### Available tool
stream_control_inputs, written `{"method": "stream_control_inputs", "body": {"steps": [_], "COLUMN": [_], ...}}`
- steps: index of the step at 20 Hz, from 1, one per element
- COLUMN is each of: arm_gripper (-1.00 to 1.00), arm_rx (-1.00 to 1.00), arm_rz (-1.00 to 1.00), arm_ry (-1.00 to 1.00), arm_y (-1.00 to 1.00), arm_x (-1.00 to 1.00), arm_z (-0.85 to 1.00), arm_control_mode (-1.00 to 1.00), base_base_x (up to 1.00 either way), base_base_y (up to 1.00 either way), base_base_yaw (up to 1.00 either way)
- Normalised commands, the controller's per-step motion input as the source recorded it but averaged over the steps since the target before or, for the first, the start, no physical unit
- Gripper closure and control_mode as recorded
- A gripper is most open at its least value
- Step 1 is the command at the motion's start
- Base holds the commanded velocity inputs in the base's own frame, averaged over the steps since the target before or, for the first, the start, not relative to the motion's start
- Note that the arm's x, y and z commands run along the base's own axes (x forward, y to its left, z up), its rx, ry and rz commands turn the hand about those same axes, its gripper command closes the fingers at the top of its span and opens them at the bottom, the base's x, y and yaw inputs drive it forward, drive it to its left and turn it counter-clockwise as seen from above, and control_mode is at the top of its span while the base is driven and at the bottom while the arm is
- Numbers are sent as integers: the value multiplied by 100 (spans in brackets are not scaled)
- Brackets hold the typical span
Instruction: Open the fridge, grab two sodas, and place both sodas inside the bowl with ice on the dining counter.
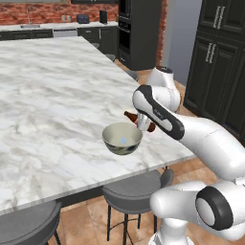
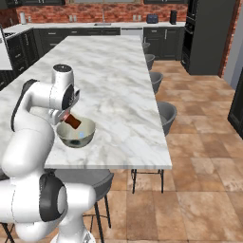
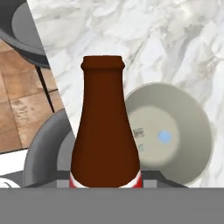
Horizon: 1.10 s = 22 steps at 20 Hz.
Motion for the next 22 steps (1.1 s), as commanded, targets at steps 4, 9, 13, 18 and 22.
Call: {"method": "stream_control_inputs", "body": {"steps": [4, 9, 13, 18, 22], "arm_gripper": [100, 100, 100, 100, 100], "arm_rx": [-7, -9, -7, -8, -6], "arm_rz": [0, 0, 0, 0, 2], "arm_ry": [0, 0, 0, 2, 3], "arm_y": [4, 7, 19, 19, 7], "arm_x": [8, 8, 20, 29, 34], "arm_z": [-36, -47, -41, -45, -38], "arm_control_mode": [-100, -100, -100, -100, -100], "base_base_x": [0, 0, 0, 0, 0], "base_base_y": [0, 0, 0, 0, 0], "base_base_yaw": [0, 0, 0, 0, 0]}}
